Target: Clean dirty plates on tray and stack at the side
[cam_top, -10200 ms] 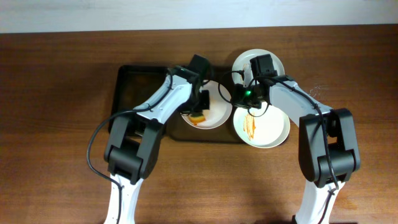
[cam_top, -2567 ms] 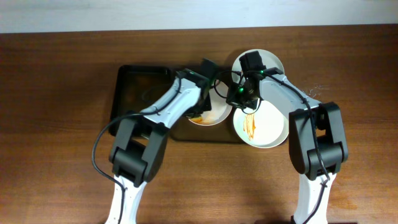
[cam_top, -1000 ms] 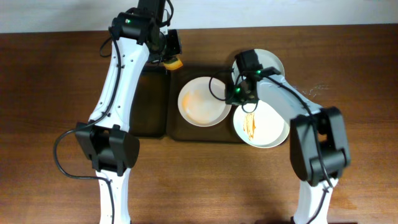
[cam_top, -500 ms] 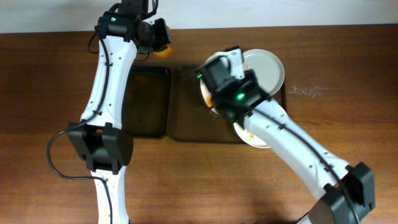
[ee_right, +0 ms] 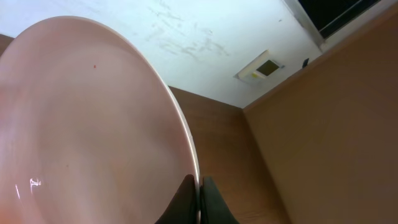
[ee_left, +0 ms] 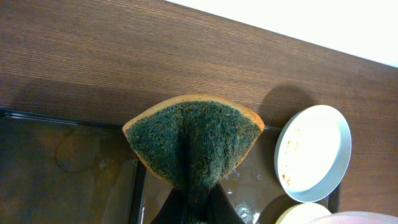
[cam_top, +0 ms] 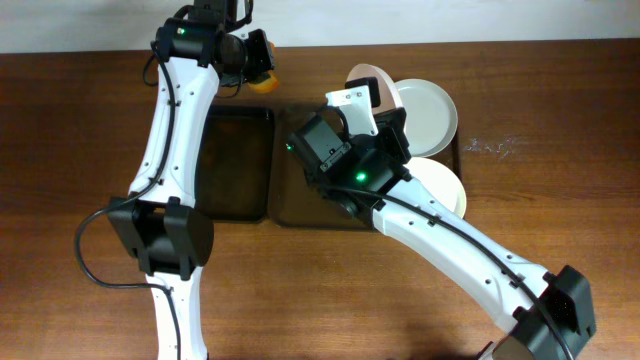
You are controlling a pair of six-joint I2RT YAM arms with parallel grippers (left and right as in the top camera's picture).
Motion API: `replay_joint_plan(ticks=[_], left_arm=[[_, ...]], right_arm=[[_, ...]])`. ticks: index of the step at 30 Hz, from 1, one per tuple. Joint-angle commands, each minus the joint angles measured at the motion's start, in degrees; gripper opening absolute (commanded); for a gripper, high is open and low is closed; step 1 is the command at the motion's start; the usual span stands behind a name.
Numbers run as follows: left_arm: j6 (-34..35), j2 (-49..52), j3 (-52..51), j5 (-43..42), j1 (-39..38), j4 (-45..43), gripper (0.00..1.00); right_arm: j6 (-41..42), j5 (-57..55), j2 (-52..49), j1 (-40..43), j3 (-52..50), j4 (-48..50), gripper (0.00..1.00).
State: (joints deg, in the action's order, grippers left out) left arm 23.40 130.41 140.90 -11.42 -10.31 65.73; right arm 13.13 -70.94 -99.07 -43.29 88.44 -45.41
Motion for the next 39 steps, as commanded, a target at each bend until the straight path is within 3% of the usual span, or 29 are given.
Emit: replay_joint_plan(ticks=[1,8,10,14,19,23,36,37,39], left_arm=[[0.3,1.0,0.5,-1.0,0.3,-0.2,0.0],[0.3,2.1,0.5,0.7,0.1,0.0,0.0],[0.3,2.7,0.5,0.7,-0.3,0.5,0.0],[0.3,3.3,0.5,0.7,-1.4,1.6,0.0],[0.3,3.5,0.5,0.7,-2.7,2.1,0.0],[0.3,3.5,0.5,0.7,-3.1,2.0,0.0],[0.3,3.5,0.5,0.7,-3.6,2.1,0.0],[0.3,3.5,0.5,0.7,-3.6,2.1,0.0],[0.3,3.5,0.5,0.7,-3.6,2.1,0.0]], right_arm=[[0.8,10.2,0.2,1.0,0.4,-0.1,0.04],[0.9,53.5,4.7,16.4,0.4,-0.7,0.04],[0.8,67.4,6.3,25.7,0.4,-2.5,0.04],[0.8,84.1,6.7,44.6,0.4,-5.8,0.04],[0.6,81.5,5.2,63.3,0.2,-7.1,0.04],[0.6,79.5,-0.7,71.9,0.2,-6.1,0.04],[0.6,76.1,-19.2,74.6,0.2,3.1,0.05],[0.6,76.0,-19.6,74.6,0.2,3.3,0.08],[0.6,76.4,-19.7,74.5,0.3,2.5,0.33]])
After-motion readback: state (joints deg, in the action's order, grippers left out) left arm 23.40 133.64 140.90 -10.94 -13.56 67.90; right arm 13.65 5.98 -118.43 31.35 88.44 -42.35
